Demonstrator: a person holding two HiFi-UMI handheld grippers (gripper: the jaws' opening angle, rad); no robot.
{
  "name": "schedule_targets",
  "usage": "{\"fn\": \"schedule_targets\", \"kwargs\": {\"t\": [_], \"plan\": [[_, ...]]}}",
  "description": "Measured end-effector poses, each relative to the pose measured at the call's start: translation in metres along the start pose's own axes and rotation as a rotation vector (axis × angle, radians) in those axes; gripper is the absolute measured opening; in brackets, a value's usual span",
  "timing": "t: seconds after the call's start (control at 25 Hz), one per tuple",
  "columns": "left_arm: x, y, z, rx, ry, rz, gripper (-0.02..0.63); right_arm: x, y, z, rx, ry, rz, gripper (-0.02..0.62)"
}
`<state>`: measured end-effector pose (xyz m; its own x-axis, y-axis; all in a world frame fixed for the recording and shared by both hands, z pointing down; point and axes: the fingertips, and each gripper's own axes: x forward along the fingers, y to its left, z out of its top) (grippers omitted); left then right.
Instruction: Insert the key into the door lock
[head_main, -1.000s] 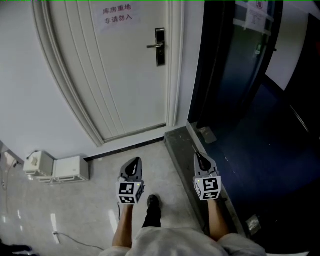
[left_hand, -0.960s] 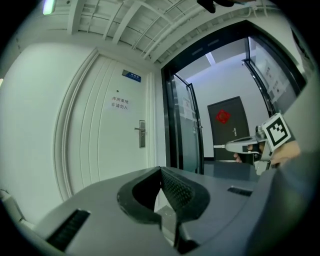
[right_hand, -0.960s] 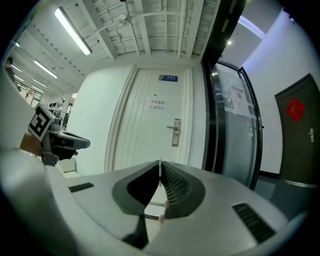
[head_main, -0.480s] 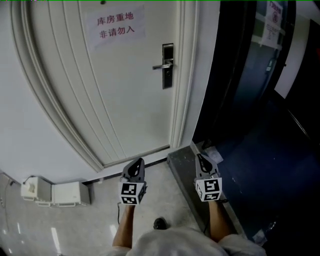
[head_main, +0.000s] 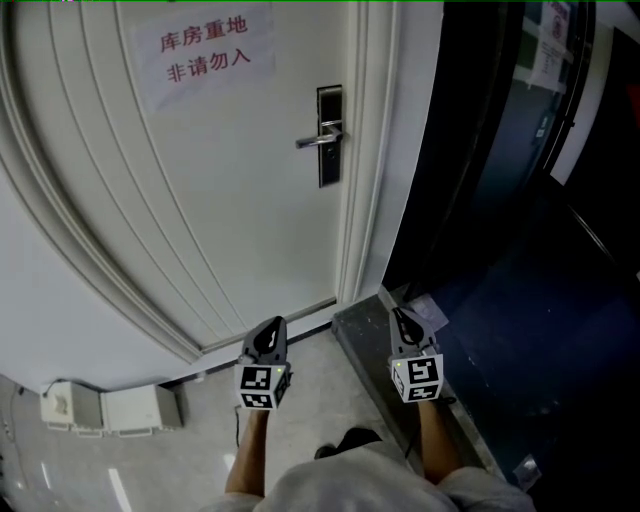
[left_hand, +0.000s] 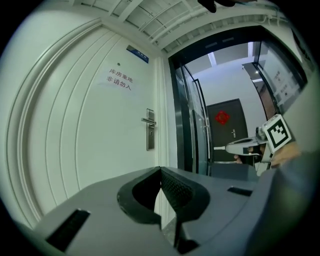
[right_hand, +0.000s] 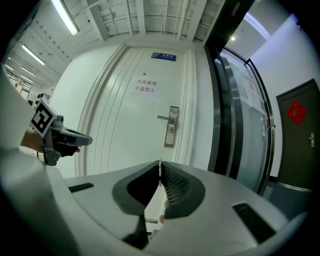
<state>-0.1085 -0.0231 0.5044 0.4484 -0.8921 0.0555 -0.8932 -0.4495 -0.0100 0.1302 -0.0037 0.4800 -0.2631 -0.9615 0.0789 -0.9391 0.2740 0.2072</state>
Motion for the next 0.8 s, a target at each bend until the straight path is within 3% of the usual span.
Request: {"fn": "schedule_targets", "kwargs": {"t": [0.36, 0.8], "plan": [[0.064, 0.015, -0.007, 0.001, 0.008, -0.001, 0.018, 0.067, -0.021, -0.008, 0.007, -0.007, 0.022, 0.029], [0.194, 0.076, 0.033, 0.029, -0.002, 0.096, 0.018, 0.222, -0.073, 0.018, 0.02, -0.063, 0.116, 0.029]]}}
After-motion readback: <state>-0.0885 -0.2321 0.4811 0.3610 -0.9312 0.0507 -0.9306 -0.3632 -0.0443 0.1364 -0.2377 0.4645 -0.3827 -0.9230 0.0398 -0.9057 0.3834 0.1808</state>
